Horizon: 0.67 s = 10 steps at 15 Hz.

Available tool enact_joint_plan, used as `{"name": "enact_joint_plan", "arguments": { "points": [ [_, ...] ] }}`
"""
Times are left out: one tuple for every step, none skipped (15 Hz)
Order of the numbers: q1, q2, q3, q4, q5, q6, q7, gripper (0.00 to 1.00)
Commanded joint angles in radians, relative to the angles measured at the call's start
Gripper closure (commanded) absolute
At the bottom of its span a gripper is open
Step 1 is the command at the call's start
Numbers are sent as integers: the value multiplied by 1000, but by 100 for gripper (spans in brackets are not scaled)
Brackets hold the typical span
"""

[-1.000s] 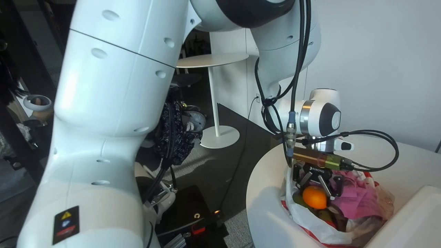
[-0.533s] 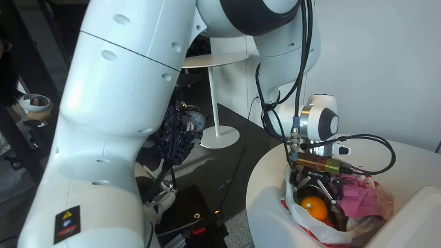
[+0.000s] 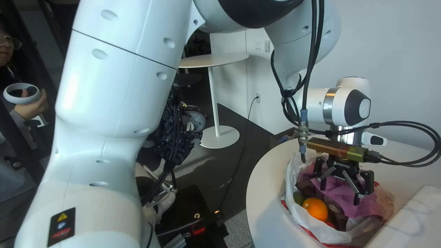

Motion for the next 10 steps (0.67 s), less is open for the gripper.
{"name": "enact_joint_plan", "arguments": {
  "points": [
    [-33,-47,11,52,85,-27,32,0],
    [-37,-55,9,62,93,-28,31,0],
    [-40,-69,10,62,93,-26,13,0],
    [-40,-80,9,63,95,-29,19,0],
    [-41,-97,10,55,90,-36,8,0],
    [-40,-106,10,51,87,-41,7,0],
    [-42,-118,12,43,88,-49,-1,0],
    [-42,-126,13,40,88,-58,1,0],
    [-46,-138,18,31,94,-66,-12,0],
    [-48,-149,21,24,95,-70,-20,0]
  ]
}}
